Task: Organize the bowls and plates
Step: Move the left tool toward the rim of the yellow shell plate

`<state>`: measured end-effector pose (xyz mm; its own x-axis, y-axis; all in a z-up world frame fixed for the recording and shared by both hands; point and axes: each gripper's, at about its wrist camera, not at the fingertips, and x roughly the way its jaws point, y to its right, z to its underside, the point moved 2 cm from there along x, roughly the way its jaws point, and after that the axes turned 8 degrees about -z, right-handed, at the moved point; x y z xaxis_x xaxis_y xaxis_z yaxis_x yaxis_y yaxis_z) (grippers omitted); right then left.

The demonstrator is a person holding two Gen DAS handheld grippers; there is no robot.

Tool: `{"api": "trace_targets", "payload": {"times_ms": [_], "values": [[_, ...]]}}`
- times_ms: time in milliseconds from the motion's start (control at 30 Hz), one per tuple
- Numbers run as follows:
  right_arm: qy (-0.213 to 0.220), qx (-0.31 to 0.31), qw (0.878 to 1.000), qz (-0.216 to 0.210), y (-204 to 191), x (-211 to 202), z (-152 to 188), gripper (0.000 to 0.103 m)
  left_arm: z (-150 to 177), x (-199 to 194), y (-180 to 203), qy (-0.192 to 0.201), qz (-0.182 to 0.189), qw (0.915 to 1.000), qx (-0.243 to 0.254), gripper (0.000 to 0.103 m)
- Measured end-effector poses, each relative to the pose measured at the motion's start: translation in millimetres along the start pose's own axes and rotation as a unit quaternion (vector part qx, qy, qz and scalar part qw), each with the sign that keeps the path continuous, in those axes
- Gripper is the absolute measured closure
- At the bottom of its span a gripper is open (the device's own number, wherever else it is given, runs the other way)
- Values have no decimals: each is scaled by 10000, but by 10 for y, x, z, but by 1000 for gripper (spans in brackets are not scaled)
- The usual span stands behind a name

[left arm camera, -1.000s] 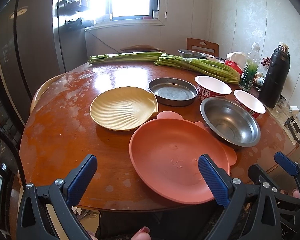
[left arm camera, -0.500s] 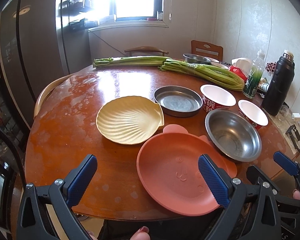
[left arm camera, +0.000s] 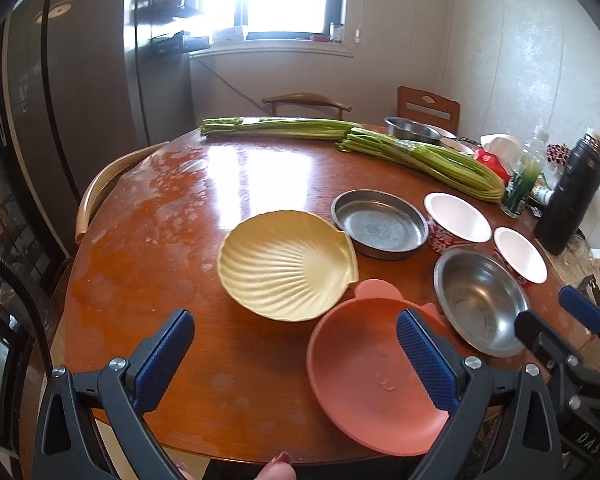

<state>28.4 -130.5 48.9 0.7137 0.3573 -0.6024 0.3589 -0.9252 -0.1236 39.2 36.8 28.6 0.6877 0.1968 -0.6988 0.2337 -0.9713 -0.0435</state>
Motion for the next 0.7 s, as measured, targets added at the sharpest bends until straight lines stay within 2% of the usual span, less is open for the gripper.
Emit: {"api": "trace_targets", "payload": {"times_ms": [100,333,567,700], "values": [[-187,136,9988,-437,-27,159,-153,18,-35,90,-176,-105,-72,9998,-181,1],[-509,-30,9952,-839,-248,636,-420,18,-63,358,-490,-431,-103,9976,-530,1],[-1244,-116,9879,-920,-433,1284,-449,18,-56,789,-637,-983,31,9931,-637,1],[-1473,-124,9852,-872,-451,1512,-426,18,-133,1002,-693,-1167,22,9908,-683,2]]}}
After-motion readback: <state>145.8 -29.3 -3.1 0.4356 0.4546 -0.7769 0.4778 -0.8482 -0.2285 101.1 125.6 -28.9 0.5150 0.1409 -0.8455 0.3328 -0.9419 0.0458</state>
